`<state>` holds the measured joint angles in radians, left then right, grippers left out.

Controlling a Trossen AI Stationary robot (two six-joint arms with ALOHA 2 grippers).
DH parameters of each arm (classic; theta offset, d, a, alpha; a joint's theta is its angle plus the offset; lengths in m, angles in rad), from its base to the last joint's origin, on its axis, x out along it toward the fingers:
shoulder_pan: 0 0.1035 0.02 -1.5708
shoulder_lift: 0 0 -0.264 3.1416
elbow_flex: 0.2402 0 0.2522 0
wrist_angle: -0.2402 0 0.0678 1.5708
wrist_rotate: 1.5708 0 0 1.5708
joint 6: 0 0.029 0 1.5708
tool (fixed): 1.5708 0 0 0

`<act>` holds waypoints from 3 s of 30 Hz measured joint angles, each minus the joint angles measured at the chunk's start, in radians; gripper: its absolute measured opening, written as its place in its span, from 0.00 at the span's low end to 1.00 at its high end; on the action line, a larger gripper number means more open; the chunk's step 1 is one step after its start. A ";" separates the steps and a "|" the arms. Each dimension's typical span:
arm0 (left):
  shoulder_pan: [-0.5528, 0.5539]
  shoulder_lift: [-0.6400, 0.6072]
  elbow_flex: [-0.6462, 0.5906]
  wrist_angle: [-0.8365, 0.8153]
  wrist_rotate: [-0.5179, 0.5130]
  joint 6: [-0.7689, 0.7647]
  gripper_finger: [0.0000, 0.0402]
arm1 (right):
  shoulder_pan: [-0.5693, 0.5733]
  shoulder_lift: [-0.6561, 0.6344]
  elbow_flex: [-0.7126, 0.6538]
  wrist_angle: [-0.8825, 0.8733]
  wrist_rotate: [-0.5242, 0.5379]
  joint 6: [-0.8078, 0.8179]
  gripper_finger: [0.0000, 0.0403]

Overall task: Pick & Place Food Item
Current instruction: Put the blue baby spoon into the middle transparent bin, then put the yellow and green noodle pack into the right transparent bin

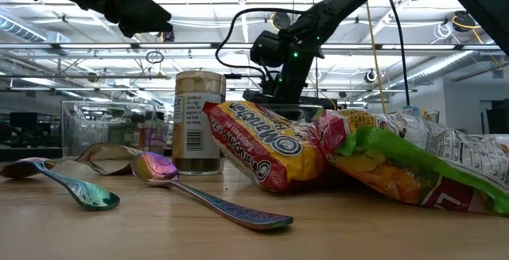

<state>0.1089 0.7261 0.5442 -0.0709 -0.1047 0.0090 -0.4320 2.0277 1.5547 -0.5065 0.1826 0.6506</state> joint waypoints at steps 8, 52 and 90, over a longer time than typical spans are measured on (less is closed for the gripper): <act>0.000 0.000 0.000 0.000 0.000 0.000 0.53 | 0.000 0.000 0.000 0.001 0.001 0.000 0.05; 0.002 0.000 0.000 0.001 -0.002 -0.008 0.53 | -0.006 0.010 0.000 0.017 0.025 -0.040 0.23; 0.011 0.000 -0.237 0.362 -0.056 0.099 0.53 | 0.237 -0.185 -0.003 0.343 0.019 -0.870 0.24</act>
<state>0.1196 0.7262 0.3070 0.2910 -0.1609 0.1083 -0.1946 1.8431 1.5513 -0.1639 0.2016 -0.2192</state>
